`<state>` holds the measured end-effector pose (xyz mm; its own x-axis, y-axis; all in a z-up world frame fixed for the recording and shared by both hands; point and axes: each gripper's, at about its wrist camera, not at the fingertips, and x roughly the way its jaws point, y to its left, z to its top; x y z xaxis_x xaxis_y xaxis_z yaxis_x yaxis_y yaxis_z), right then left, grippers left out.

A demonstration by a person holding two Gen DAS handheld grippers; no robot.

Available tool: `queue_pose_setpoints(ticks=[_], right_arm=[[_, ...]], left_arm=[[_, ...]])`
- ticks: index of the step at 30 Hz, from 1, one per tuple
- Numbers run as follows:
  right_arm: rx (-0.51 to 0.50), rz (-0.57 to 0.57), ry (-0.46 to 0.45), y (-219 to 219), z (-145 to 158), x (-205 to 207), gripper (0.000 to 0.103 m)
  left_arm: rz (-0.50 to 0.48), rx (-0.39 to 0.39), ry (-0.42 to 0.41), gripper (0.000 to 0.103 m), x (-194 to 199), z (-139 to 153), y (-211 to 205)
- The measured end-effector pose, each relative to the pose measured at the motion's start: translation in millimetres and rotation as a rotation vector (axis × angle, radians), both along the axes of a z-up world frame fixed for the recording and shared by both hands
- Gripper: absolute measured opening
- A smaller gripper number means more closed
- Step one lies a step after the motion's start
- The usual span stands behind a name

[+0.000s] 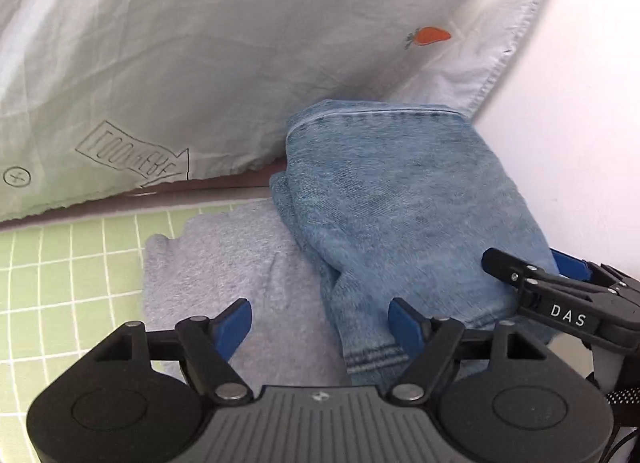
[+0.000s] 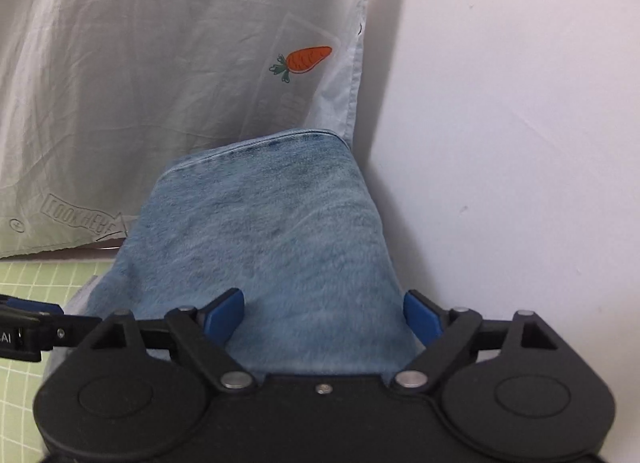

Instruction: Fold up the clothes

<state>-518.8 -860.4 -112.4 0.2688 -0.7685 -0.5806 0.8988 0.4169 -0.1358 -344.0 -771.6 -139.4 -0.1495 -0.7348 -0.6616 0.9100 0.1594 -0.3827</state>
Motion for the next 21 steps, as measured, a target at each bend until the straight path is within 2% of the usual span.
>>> queue_pose_setpoints(ticks=[2,4,5,7,11,15,17,21], right_arm=[[-0.007,-0.021,-0.060,37.0,7.1,-7.7,0.100],[-0.019,-0.037,-0.109,76.8,14.2,-11.6,0.102],[-0.027,-0.038,-0.127,97.9,17.4,-12.8,0.102],[-0.048,-0.037,-0.146,138.8,23.4,-12.4,0.102],[-0.089,-0.131,-0.132,212.9,33.3,-20.4,0.102],[-0.051,-0.144,-0.122,268.8,38.2,-32.8,0.102],[-0.041,-0.149,-0.116,291.7,37.0,-36.7,0.102],[-0.010,-0.186,-0.116,332.1,31.0,-40.8,0.103]], left_arm=[[0.002,-0.039,-0.039,0.092,1.6,13.6,29.7],[0.012,-0.084,-0.098,0.102,-2.0,28.9,64.3],[0.014,-0.103,-0.131,0.103,-5.6,36.4,82.0],[-0.009,-0.137,-0.176,0.103,-16.0,50.6,113.2],[-0.049,-0.203,-0.243,0.103,-37.6,70.8,177.3],[0.038,-0.247,-0.325,0.103,-54.2,78.3,235.4],[0.001,-0.226,-0.323,0.103,-57.9,79.5,253.9],[-0.055,-0.206,-0.259,0.103,-54.7,78.9,289.4]])
